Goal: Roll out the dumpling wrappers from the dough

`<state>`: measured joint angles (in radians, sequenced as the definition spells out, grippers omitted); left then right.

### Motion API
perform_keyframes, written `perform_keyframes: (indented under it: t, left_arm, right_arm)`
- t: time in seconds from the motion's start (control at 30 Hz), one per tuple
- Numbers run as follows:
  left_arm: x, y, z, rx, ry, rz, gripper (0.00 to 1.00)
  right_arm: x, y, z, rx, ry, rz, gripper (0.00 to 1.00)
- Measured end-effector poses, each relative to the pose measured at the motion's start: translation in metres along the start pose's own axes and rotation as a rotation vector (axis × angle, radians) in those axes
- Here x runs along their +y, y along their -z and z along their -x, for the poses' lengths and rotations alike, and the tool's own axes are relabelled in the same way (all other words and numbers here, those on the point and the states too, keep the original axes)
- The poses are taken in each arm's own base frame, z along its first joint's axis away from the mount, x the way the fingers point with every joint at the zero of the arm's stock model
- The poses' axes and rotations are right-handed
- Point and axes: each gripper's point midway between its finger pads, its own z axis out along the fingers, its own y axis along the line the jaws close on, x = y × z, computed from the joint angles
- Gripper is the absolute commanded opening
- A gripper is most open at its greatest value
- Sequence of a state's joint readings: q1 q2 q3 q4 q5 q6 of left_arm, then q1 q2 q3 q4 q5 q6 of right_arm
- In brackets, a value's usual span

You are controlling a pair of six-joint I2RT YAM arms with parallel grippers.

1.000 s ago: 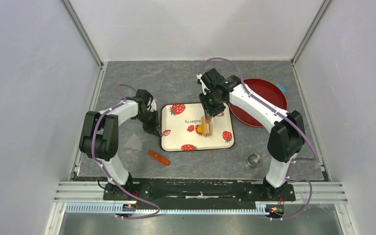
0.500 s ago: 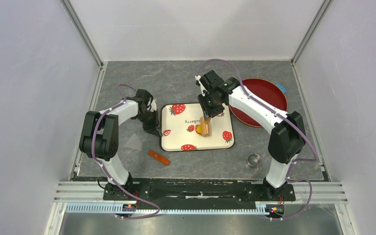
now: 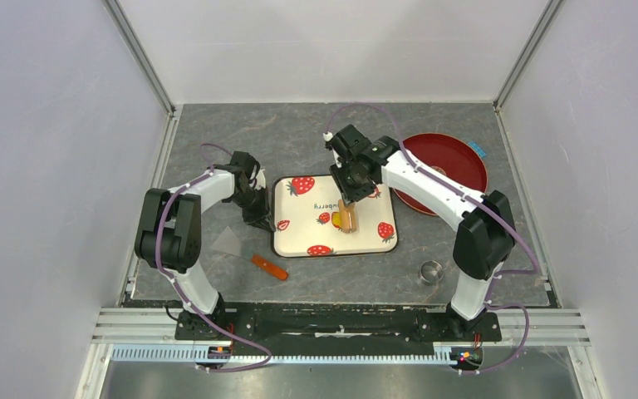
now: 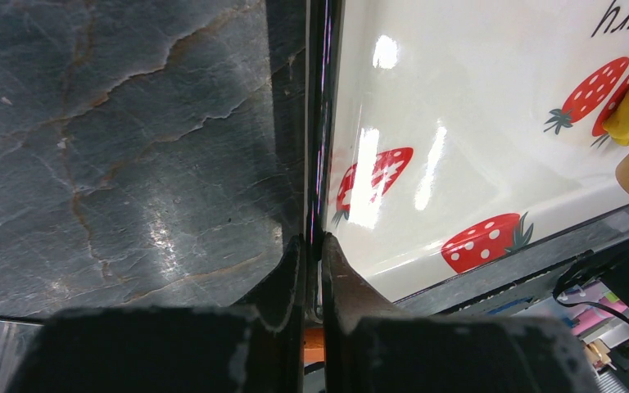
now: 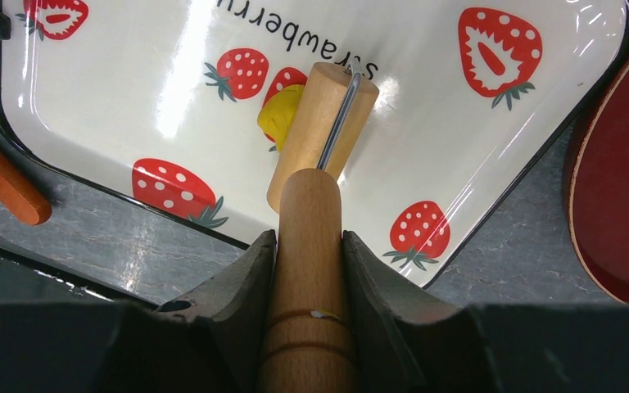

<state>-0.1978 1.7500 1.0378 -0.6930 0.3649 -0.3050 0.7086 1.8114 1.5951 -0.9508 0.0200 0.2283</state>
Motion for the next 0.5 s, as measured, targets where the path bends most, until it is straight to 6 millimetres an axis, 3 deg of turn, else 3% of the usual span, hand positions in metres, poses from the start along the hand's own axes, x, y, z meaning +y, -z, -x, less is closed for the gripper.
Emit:
perform_keyframes:
  t: [0.5]
  left_arm:
    - [-0.0002, -0.0002, 0.0, 0.005, 0.002, 0.0, 0.02]
  right_arm:
    - [0.0061, -0.0013, 0.0, -0.006, 0.02, -0.022, 0.0]
